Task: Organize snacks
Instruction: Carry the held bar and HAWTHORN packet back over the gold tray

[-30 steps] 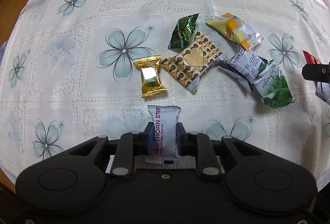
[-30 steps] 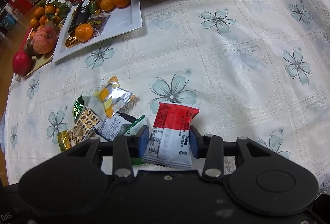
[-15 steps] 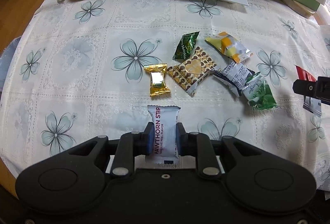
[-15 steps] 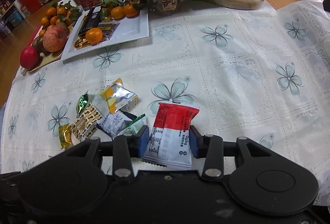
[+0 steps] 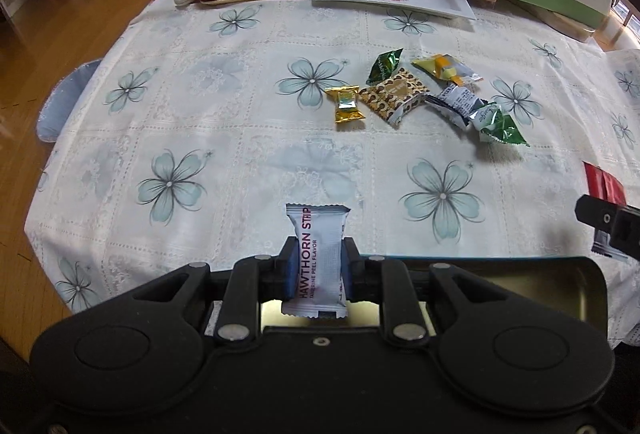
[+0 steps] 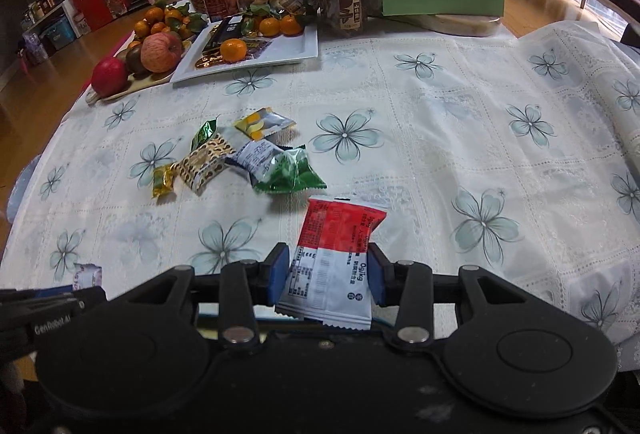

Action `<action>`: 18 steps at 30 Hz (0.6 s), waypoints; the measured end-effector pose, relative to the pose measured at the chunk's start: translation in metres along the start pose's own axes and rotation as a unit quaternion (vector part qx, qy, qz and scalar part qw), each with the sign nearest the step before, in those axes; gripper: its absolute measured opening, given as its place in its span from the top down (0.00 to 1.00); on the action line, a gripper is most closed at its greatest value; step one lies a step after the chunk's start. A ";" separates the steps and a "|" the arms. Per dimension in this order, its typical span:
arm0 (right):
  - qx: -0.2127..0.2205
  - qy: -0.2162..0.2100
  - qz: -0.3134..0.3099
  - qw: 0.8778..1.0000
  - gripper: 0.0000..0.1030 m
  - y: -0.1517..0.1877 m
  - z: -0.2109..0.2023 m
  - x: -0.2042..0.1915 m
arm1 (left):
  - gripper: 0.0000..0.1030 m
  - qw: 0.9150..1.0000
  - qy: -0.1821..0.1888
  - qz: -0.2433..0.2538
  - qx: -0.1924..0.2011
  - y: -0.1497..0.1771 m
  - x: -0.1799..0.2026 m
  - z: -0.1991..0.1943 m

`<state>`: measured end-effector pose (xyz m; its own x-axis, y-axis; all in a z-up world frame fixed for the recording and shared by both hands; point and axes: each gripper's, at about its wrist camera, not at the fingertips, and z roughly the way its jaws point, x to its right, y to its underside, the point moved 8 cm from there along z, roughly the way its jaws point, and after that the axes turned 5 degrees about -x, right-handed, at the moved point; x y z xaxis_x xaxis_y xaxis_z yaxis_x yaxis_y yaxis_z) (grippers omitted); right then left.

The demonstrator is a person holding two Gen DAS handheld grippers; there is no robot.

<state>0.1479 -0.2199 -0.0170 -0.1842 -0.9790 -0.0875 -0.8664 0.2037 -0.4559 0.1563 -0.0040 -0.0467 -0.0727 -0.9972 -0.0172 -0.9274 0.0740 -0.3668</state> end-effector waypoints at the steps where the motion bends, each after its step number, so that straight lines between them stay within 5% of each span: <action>1: 0.006 0.002 -0.004 1.000 0.58 0.008 -0.005 0.000 | 0.73 1.000 0.001 -0.002 0.004 0.004 -0.003 -0.003; 18: 0.021 0.002 0.035 0.999 0.58 0.110 -0.058 0.017 | 0.73 0.999 -0.017 0.009 0.036 0.087 -0.001 -0.034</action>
<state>0.0223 -0.2132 -0.0172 -0.2460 -0.9622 -0.1172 -0.8308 0.2716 -0.4858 0.0630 0.0039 -0.0473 -0.0752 -0.9956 -0.0552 -0.8971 0.0917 -0.4322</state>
